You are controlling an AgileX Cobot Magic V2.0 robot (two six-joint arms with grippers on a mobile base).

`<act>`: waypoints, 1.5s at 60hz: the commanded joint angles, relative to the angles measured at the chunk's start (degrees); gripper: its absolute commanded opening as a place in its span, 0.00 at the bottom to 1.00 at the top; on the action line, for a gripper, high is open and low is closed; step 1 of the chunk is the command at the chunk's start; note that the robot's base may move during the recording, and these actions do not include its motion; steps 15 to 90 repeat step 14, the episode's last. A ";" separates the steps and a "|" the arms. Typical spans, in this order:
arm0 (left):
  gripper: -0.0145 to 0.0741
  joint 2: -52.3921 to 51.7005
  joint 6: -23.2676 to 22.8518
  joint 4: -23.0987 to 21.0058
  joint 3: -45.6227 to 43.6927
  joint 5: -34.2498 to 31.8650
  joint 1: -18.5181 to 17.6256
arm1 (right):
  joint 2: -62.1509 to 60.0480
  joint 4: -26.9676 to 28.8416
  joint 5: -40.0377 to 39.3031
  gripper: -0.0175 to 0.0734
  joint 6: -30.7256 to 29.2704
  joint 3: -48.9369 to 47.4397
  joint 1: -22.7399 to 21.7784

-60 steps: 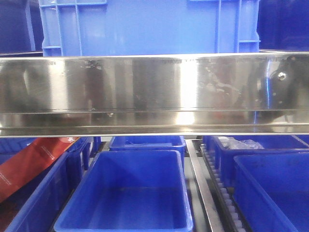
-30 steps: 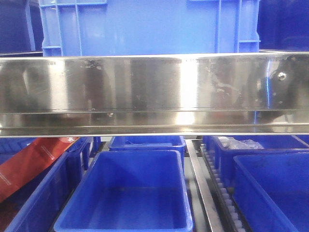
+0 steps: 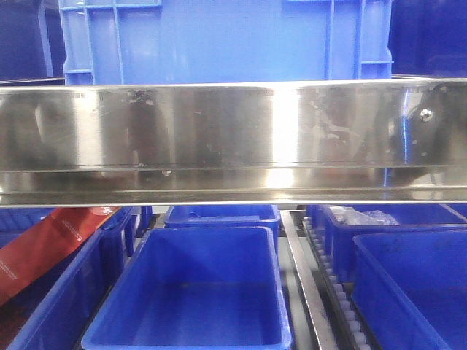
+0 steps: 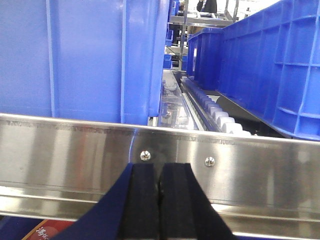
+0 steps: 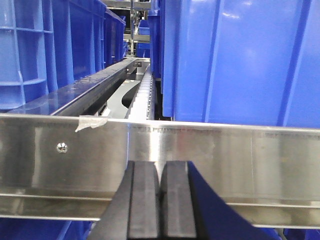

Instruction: Place cylindrical capacitor in blue bin on shelf

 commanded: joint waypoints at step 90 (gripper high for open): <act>0.10 -0.29 0.17 -0.29 -0.06 -0.94 0.04 | -0.22 -0.57 -1.37 0.02 0.10 0.18 -0.31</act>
